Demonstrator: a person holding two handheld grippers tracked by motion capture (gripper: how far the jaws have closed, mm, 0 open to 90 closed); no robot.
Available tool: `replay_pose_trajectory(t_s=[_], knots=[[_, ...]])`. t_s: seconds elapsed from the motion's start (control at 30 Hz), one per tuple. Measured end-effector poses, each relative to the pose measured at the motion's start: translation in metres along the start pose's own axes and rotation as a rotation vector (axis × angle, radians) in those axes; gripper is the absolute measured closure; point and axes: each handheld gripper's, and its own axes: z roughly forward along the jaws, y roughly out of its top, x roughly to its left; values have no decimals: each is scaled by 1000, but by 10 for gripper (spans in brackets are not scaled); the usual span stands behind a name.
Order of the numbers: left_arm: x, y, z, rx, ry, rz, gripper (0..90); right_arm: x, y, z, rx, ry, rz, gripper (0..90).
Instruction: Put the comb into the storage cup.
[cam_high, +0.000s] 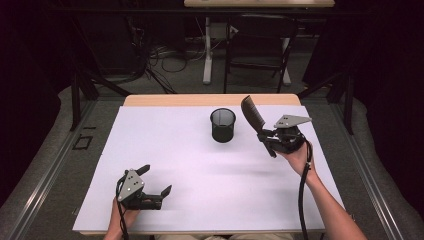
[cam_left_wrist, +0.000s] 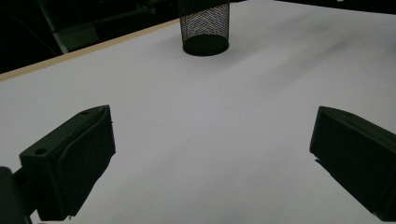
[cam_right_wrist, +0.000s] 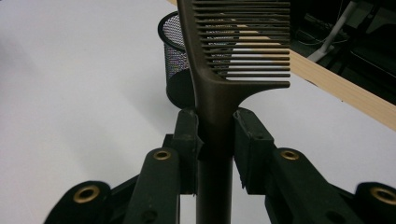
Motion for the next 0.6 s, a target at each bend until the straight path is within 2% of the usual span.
replay_pose_trajectory(t_s=[0.6], knots=[[-1, 0, 1, 2, 3, -1, 3, 0, 15, 6, -52, -13, -1, 726]])
